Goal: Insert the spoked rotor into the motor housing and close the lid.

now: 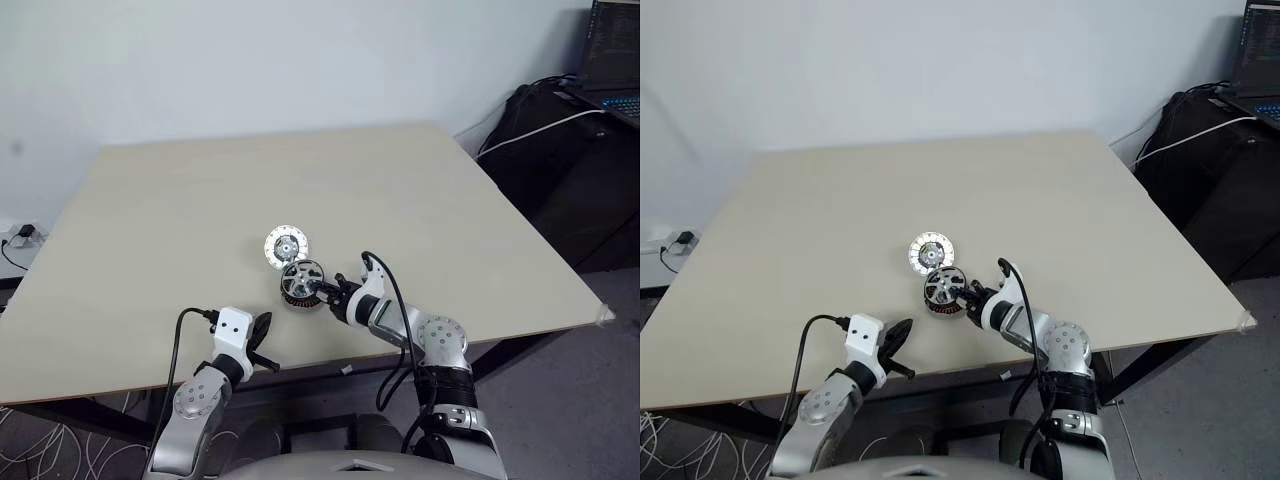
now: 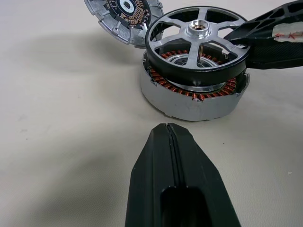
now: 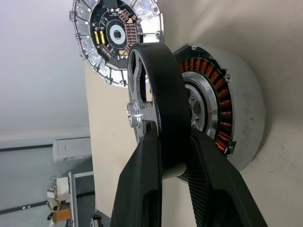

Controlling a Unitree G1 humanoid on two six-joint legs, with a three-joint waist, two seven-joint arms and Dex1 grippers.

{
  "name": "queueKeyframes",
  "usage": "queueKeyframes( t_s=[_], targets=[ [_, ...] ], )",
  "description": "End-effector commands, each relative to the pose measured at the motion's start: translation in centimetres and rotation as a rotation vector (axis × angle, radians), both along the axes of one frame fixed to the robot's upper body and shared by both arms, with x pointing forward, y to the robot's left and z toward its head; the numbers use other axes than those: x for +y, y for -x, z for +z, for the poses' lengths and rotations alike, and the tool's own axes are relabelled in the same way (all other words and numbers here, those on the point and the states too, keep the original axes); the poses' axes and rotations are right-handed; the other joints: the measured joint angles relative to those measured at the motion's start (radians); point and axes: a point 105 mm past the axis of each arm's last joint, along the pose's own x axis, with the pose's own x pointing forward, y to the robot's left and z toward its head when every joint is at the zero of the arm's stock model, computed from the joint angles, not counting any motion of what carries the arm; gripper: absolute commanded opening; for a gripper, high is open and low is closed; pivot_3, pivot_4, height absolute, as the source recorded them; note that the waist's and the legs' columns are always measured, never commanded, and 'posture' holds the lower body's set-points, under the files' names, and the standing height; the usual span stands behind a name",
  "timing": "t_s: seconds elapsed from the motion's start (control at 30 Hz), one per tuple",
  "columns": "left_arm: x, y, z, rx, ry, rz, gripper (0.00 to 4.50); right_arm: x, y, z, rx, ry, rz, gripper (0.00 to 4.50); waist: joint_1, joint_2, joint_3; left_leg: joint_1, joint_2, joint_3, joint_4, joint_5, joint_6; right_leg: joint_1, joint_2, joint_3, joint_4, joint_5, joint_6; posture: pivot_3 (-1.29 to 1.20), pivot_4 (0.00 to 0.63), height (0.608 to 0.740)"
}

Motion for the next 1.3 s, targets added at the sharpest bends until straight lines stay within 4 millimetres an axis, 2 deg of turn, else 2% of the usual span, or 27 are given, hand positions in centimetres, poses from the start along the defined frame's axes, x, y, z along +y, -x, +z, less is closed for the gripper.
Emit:
queueKeyframes(
  t_s=[0.03,0.07,0.13,0.2,0.47,0.67,0.9,1.0,1.03,1.17,1.23,1.3],
  targets=[
    [0.2,-0.6,1.6,-0.063,0.0,-0.001,0.0,4.1,2.0,0.4,0.033,-0.143,0.053,0.41,0.0,0.0,0.0,0.0,0.0,0.0,0.0,0.0,0.0,0.0,0.0,0.0,0.0,0.0,0.0,0.0,0.0,0.74],
    [0.2,-0.6,1.6,-0.062,0.0,0.0,0.0,4.1,2.0,0.4,0.032,-0.145,0.054,0.41,0.0,0.0,0.0,0.0,0.0,0.0,0.0,0.0,0.0,0.0,0.0,0.0,0.0,0.0,0.0,0.0,0.0,0.74],
    [0.2,-0.6,1.6,-0.062,0.0,0.001,0.0,4.1,2.0,0.4,0.032,-0.146,0.055,1.14,0.0,0.0,0.0,0.0,0.0,0.0,0.0,0.0,0.0,0.0,0.0,0.0,0.0,0.0,0.0,0.0,0.0,0.74],
    [0.2,-0.6,1.6,-0.062,0.0,0.001,0.0,4.1,2.0,0.4,0.032,-0.146,0.055,1.63,0.0,0.0,0.0,0.0,0.0,0.0,0.0,0.0,0.0,0.0,0.0,0.0,0.0,0.0,0.0,0.0,0.0,0.74],
    [0.1,-0.7,1.6,-0.062,0.004,0.002,0.0,3.8,1.7,0.6,0.01,-0.131,0.04,4.21,0.0,0.0,0.0,0.0,0.0,0.0,0.0,-0.001,-0.001,0.001,0.0,0.0,0.0,0.0,0.0,0.0,0.0,0.74],
    [0.1,-0.7,1.6,-0.06,0.008,0.0,0.0,2.5,1.1,2.3,-0.095,-0.138,0.002,4.21,0.001,0.0,0.0,0.0,0.0,0.0,0.0,-0.003,-0.004,0.001,-0.001,-0.001,-0.001,0.0,0.001,0.0,0.0,0.74],
    [-0.2,-0.8,1.5,-0.06,0.013,-0.008,0.0,0.1,0.9,2.4,-0.134,-0.059,-0.052,4.21,0.001,0.0,0.0,-0.001,0.0,0.0,0.0,-0.001,0.001,-0.001,0.0,0.0,-0.001,-0.002,0.0,0.0,0.0,0.74],
    [-0.3,-0.8,1.5,-0.061,0.015,-0.011,0.0,-0.6,0.6,3.3,-0.224,0.005,-0.056,4.21,0.004,0.0,0.0,-0.001,0.0,-0.001,-0.001,-0.002,0.0,0.0,-0.001,-0.001,-0.001,-0.003,0.001,0.0,0.0,0.74],
    [-0.3,-0.8,1.6,-0.062,0.016,-0.011,0.0,-0.8,0.3,3.9,-0.303,0.075,-0.045,4.21,0.002,0.001,0.001,-0.002,0.0,-0.001,0.0,-0.003,-0.001,-0.001,-0.001,-0.001,-0.001,-0.003,0.001,0.0,0.0,0.74],
    [-0.3,-0.9,1.6,-0.064,0.019,-0.012,0.0,-0.5,0.2,4.9,-0.622,0.39,0.089,3.28,0.0,0.0,0.0,-0.003,0.0,0.0,0.0,-0.003,-0.002,-0.002,0.0,-0.001,0.0,-0.002,0.001,0.0,0.0,0.74],
    [-0.4,-0.9,1.6,-0.066,0.021,-0.014,0.0,0.1,0.3,4.1,-0.803,0.622,0.229,2.66,0.0,-0.001,0.001,-0.002,-0.001,0.0,0.0,-0.003,-0.002,-0.002,0.0,-0.001,-0.001,-0.002,0.001,0.0,0.0,0.74],
    [-0.4,-0.9,1.6,-0.067,0.021,-0.016,0.0,1.1,0.7,3.1,-0.928,0.732,0.352,1.99,0.001,-0.002,0.001,-0.002,-0.001,0.001,0.0,-0.003,-0.002,-0.001,-0.001,-0.001,-0.001,-0.002,0.001,0.0,0.0,0.74]
  ],
)
